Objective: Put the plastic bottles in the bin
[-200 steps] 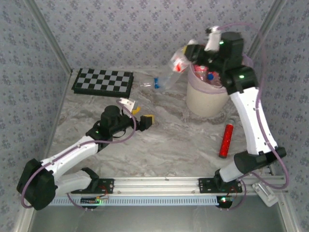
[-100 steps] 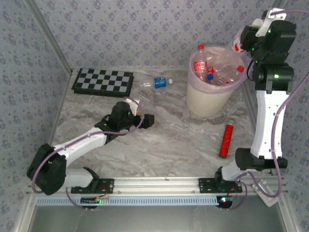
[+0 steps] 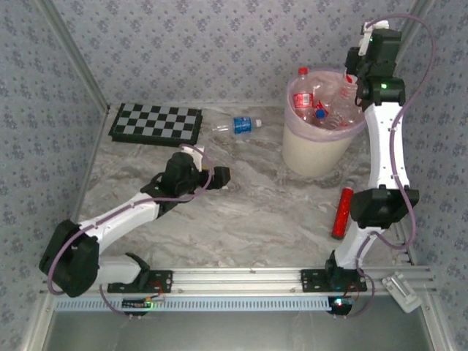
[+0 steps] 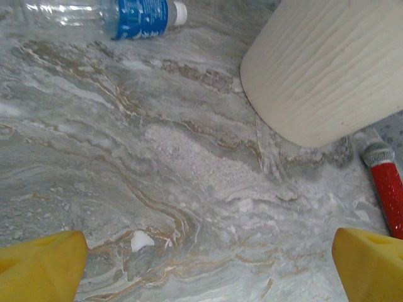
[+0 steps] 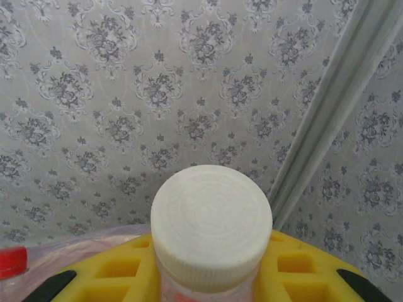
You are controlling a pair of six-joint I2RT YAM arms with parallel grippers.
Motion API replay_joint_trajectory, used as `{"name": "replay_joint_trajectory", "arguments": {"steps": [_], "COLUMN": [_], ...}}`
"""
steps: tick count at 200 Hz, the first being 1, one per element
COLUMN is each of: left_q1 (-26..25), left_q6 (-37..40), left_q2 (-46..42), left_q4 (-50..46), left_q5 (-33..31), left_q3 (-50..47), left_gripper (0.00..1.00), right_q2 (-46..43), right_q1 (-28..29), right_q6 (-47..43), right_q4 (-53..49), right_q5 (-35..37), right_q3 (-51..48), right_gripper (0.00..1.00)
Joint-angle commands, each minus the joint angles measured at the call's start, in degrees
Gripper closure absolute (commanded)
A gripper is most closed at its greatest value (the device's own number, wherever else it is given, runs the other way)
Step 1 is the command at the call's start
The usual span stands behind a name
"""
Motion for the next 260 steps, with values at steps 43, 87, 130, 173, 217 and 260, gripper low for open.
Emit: {"name": "replay_joint_trajectory", "arguments": {"steps": [43,87,130,173,217,260], "left_q1": [1.1,1.1,1.1,1.1,1.1,1.2], "left_q6": [-0.5,-0.5,-0.6,-0.5,-0.4,-0.1], "left_q2": [-4.0,-2.3,-0.4,0.5,0.8,1.1], "left_q4": [0.2,0.2,0.5,0.4,0.3,-0.2], "left_q5": [-2.1,-1.4,-0.4,-0.3,-0.3,-0.3], "left_q3": [-1.1,-0.4,0.6,1.1,1.5,2.1], "left_gripper": [0.00,0.00,0.00,0.00,0.00,0.00], "right_q2": [7.5,6.2,2.3,0.0,5.2,5.8], "right_q1": [-1.4,-1.1,-0.3,0.0,-0.6,-1.3], "right_q6": [5.4,7.0,7.9,8.2,9.7,12.7], "right_q4": [-19.2,-25.3,-22.8,-12.6,-12.7,-9.7], "right_q5": [-6.1,-11.2,-10.8,-9.0,-13.1,-18.8], "right_q3": [-0.6,2.8,8.1,7.3,10.5,11.1], "right_gripper": [0.97,0.98,0.98,0.99,1.00,1.00]}}
